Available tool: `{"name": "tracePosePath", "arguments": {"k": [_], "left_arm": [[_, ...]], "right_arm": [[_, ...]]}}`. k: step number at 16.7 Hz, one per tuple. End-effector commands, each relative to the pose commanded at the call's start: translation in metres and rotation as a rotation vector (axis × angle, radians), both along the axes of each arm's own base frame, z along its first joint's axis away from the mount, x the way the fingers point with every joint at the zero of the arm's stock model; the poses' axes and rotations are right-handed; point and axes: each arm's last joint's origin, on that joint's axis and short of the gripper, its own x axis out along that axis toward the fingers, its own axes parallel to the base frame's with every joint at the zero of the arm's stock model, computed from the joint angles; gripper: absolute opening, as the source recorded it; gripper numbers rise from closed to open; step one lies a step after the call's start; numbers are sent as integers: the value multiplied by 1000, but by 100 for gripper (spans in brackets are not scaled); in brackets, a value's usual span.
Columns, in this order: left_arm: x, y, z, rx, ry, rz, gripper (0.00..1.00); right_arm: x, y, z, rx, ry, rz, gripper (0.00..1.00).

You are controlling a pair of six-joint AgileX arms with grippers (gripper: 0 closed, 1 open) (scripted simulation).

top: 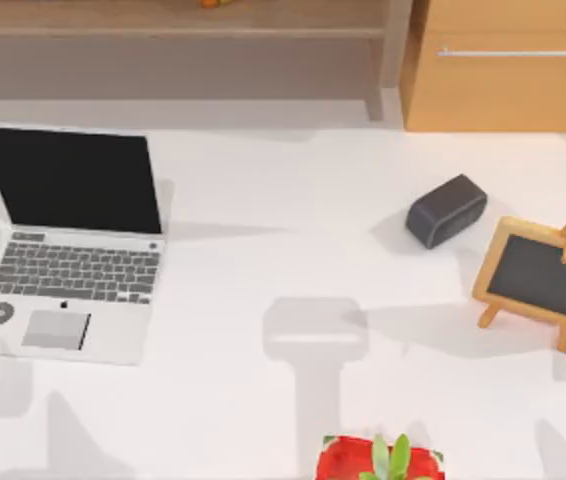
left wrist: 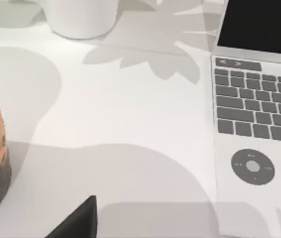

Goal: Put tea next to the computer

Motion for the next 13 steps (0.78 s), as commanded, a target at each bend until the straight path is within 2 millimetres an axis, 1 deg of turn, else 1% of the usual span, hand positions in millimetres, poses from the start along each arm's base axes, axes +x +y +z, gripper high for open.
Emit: {"name": "tracePosePath", "arguments": {"k": [3, 7, 13], "left_arm": [[3, 20, 0, -35, -28, 4, 100], [3, 52, 0, -49, -108, 8, 100], [-7, 99, -6, -6, -244, 4, 100]], "right_arm": [[0, 0, 0, 0, 0, 0, 100], [0, 0, 0, 0, 0, 0, 100], [0, 0, 0, 0, 0, 0, 100]]}}
